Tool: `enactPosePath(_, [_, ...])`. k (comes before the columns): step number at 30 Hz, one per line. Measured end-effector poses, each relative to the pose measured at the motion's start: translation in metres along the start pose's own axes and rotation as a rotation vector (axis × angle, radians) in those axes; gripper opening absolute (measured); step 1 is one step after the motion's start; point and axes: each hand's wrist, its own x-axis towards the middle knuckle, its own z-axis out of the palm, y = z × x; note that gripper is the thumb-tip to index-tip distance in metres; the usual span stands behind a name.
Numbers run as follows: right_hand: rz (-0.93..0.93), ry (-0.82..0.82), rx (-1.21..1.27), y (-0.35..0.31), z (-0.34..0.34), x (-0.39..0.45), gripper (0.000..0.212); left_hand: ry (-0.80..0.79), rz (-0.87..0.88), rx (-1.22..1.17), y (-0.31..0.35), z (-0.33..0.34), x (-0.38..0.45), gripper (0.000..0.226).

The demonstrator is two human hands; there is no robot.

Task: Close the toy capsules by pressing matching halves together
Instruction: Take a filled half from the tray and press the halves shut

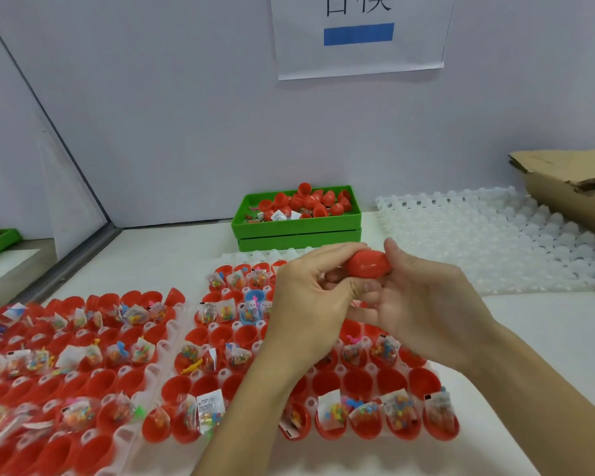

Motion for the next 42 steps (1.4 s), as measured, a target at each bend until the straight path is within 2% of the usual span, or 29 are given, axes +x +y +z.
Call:
enactPosePath(7, [-0.054,0.131,-0.031,0.008,0.001,0.003,0.047,0.047,0.035,0.101,0.001,0.002,-0.003,0.043])
enactPosePath(18, [-0.1,0.152,0.0,0.013,0.002,0.003,0.039,-0.009,0.084,0.225,0.003,0.0,-0.003,0.04])
enactPosePath(21, [-0.057,0.101,0.055,0.011,0.001,0.002,0.039,-0.021,0.02,0.168,0.004,0.0,-0.004,0.039])
enactPosePath(23, [-0.019,0.04,0.119,0.009,0.001,0.001,0.042,-0.084,-0.062,0.055,0.006,0.0,-0.006,0.037])
enactPosePath(25, [0.006,0.009,0.154,0.007,0.0,0.001,0.046,-0.144,-0.068,-0.012,0.008,0.0,-0.007,0.032])
enactPosePath(28, [0.014,0.019,0.137,0.006,-0.001,0.001,0.044,-0.127,-0.036,-0.043,0.008,-0.002,-0.006,0.025])
enactPosePath(37, [0.01,0.118,0.105,0.009,0.0,0.001,0.047,-0.029,-0.049,-0.019,0.002,-0.001,-0.003,0.026])
enactPosePath(42, [0.027,0.142,0.007,0.009,-0.003,0.002,0.05,-0.045,-0.065,-0.019,0.002,-0.001,-0.003,0.023])
